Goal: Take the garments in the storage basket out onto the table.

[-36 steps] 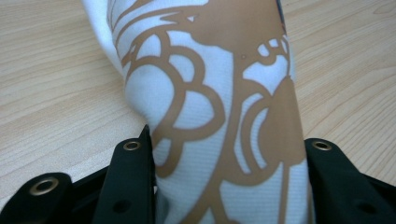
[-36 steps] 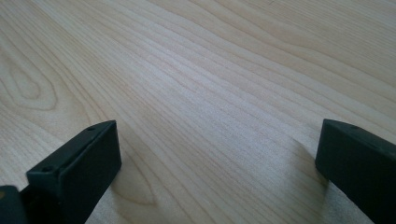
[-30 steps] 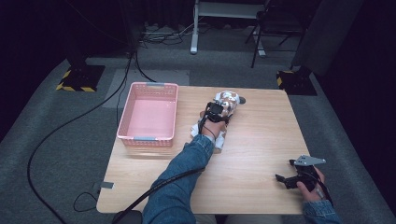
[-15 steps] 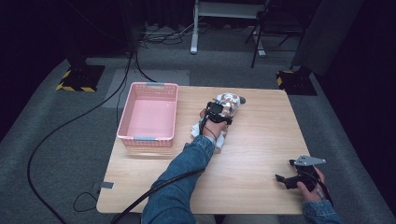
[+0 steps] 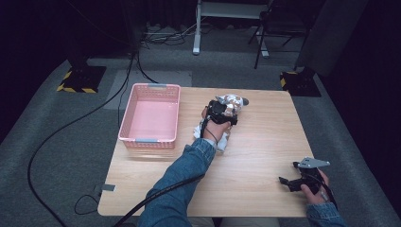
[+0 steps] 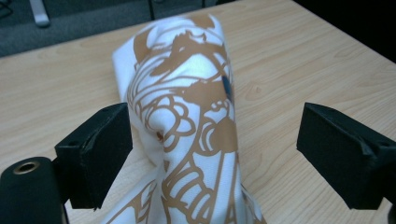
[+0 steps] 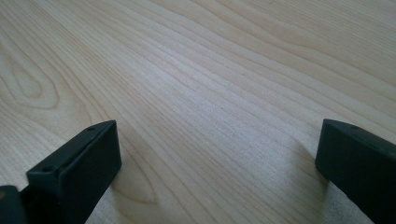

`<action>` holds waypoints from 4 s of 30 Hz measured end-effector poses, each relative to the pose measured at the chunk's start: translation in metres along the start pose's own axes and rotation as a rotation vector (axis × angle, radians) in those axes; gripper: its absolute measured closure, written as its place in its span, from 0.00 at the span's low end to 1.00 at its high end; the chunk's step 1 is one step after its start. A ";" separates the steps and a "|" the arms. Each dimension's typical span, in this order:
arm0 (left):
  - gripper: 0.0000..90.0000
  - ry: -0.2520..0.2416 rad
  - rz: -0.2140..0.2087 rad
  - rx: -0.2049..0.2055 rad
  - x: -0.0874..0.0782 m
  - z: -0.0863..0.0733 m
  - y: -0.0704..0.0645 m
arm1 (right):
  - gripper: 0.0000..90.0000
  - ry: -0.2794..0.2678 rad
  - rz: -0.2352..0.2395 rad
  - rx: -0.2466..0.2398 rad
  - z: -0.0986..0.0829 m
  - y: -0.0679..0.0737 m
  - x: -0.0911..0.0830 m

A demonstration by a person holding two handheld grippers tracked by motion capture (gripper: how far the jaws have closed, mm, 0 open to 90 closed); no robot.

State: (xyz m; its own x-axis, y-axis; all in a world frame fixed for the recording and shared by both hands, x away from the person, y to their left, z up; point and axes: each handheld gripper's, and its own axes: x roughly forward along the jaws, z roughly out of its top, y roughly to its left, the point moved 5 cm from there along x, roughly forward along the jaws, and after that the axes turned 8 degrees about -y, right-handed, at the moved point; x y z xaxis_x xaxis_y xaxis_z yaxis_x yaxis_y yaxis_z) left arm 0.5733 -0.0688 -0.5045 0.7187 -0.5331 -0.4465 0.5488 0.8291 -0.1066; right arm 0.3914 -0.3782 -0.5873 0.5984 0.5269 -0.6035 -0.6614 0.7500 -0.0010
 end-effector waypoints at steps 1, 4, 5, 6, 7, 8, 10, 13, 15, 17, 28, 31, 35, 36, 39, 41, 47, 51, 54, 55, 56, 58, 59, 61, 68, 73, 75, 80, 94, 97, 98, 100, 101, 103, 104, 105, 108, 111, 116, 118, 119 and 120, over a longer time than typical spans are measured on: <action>0.11 -0.008 -0.001 0.007 -0.003 0.002 -0.001 | 0.00 0.000 0.000 0.000 0.000 0.000 0.000; 0.11 -0.027 -0.013 0.023 -0.012 0.008 -0.005 | 0.00 0.000 0.000 0.000 0.000 0.000 0.000; 0.11 -0.033 -0.018 0.027 -0.016 0.010 -0.007 | 0.00 0.000 0.000 0.000 0.000 0.000 0.000; 0.11 -0.033 -0.018 0.027 -0.016 0.010 -0.007 | 0.00 0.000 0.000 0.000 0.000 0.000 0.000; 0.11 -0.042 -0.025 0.036 -0.021 0.012 -0.009 | 0.00 0.000 0.000 0.000 0.000 0.000 0.000; 0.11 -0.045 -0.027 0.040 -0.023 0.013 -0.010 | 0.00 0.000 0.000 0.000 0.000 0.000 0.000; 0.11 -0.051 -0.032 0.043 -0.027 0.015 -0.011 | 0.00 0.000 0.000 -0.001 0.000 0.000 0.000; 0.11 -0.057 -0.040 0.045 -0.033 0.016 -0.013 | 0.00 0.000 0.000 -0.001 0.000 0.000 0.000; 0.11 -0.062 -0.044 0.048 -0.037 0.017 -0.014 | 0.00 0.000 0.000 -0.001 0.000 0.000 0.000; 0.11 -0.069 -0.048 0.052 -0.041 0.017 -0.015 | 0.00 0.000 0.000 -0.001 0.000 0.000 0.000; 0.11 -0.095 -0.068 0.084 -0.062 0.019 -0.019 | 0.00 0.000 0.000 -0.001 0.000 0.000 0.000; 0.11 -0.096 -0.080 0.087 -0.067 0.019 -0.019 | 0.00 0.000 0.000 -0.001 0.000 0.000 0.000; 0.11 -0.106 -0.087 0.089 -0.076 0.019 -0.018 | 0.00 0.000 0.000 -0.001 0.000 0.000 0.000; 0.11 -0.107 -0.087 0.090 -0.078 0.019 -0.018 | 0.00 0.000 0.000 -0.001 0.000 0.000 0.000; 0.11 -0.111 -0.087 0.093 -0.084 0.018 -0.016 | 0.00 0.000 0.000 -0.001 0.000 0.000 0.000; 0.11 -0.112 -0.095 0.093 -0.088 0.017 -0.015 | 0.00 0.000 0.000 -0.001 0.000 0.000 0.000; 0.11 -0.115 -0.106 0.102 -0.097 0.013 -0.013 | 0.00 0.000 0.000 -0.001 0.000 0.000 0.000; 0.11 -0.123 -0.110 0.111 -0.103 0.012 -0.012 | 0.00 0.000 0.000 -0.001 0.000 0.000 0.000; 0.12 -0.125 -0.122 0.111 -0.105 0.011 -0.011 | 0.00 0.000 -0.001 -0.001 0.000 0.000 0.000; 0.12 -0.128 -0.127 0.114 -0.107 0.010 -0.010 | 0.00 0.000 -0.001 -0.001 0.000 0.000 0.000; 0.12 -0.130 -0.130 0.116 -0.108 0.009 -0.010 | 0.00 -0.001 -0.001 -0.001 0.000 0.000 0.000; 0.12 -0.134 -0.129 0.118 -0.111 0.008 -0.009 | 0.00 0.000 -0.001 -0.001 0.000 0.000 0.000; 0.12 -0.137 -0.129 0.119 -0.112 0.008 -0.009 | 0.00 0.000 -0.001 0.000 0.000 0.000 0.000; 0.12 -0.142 -0.126 0.124 -0.115 0.007 -0.007 | 0.00 0.000 -0.001 0.000 0.000 0.000 0.000; 0.12 -0.145 -0.122 0.124 -0.122 0.002 0.000 | 0.00 0.000 -0.001 -0.001 0.000 0.000 0.000; 0.12 -0.132 -0.098 0.139 -0.127 -0.003 0.005 | 0.00 0.000 -0.001 -0.001 0.000 0.000 0.000; 0.12 -0.129 -0.098 0.138 -0.129 -0.005 0.006 | 0.00 0.000 -0.001 -0.001 0.000 0.000 0.000; 0.12 -0.133 -0.089 0.141 -0.135 -0.007 0.009 | 0.00 0.000 -0.001 -0.001 0.000 0.000 0.000; 0.12 -0.138 -0.070 0.160 -0.155 -0.014 0.017 | 0.00 0.000 -0.002 0.000 0.000 0.000 0.000; 0.12 -0.137 -0.066 0.163 -0.159 -0.017 0.019 | 0.00 0.000 -0.002 -0.001 0.000 0.000 0.000; 0.12 -0.137 -0.065 0.163 -0.160 -0.018 0.020 | 0.00 0.000 -0.001 0.000 0.000 0.000 0.000; 0.12 -0.131 -0.062 0.165 -0.162 -0.020 0.022 | 0.00 0.000 -0.002 -0.001 0.000 0.000 0.000; 0.12 -0.128 -0.060 0.169 -0.162 -0.021 0.023 | 0.00 0.000 -0.002 -0.001 0.000 0.000 0.000; 0.12 -0.125 -0.060 0.168 -0.164 -0.024 0.025 | 0.00 0.000 -0.002 0.000 0.000 0.000 0.000; 0.11 -0.124 -0.061 0.164 -0.165 -0.025 0.026 | 0.00 0.000 -0.002 -0.001 0.000 0.000 0.000; 0.11 -0.126 -0.060 0.163 -0.166 -0.026 0.027 | 0.00 0.000 -0.002 -0.001 0.000 0.000 0.000; 0.11 -0.128 -0.054 0.152 -0.170 -0.030 0.030 | 0.00 0.000 -0.002 0.000 0.000 0.000 0.000; 0.09 -0.128 -0.050 0.142 -0.172 -0.035 0.034 | 0.00 0.000 -0.002 -0.001 0.000 0.000 0.000; 0.05 -0.128 -0.044 0.124 -0.177 -0.042 0.039 | 0.00 0.000 -0.003 0.000 0.000 0.000 0.000; 0.04 -0.125 -0.043 0.122 -0.178 -0.044 0.042 | 0.00 0.000 -0.003 0.000 0.000 0.000 0.000; 0.03 -0.125 -0.040 0.121 -0.179 -0.046 0.042 | 0.00 0.000 -0.003 0.000 0.000 0.000 0.000; 0.02 -0.124 -0.035 0.122 -0.180 -0.047 0.044 | 0.00 0.000 -0.003 0.000 0.000 0.000 0.000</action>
State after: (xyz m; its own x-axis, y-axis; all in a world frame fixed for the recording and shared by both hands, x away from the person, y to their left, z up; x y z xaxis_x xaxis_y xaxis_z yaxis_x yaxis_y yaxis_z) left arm 0.4479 0.0711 -0.4706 0.7415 -0.5839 -0.3304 0.6166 0.7873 -0.0076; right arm 0.3916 -0.3780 -0.5874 0.6005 0.5250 -0.6032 -0.6597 0.7516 -0.0026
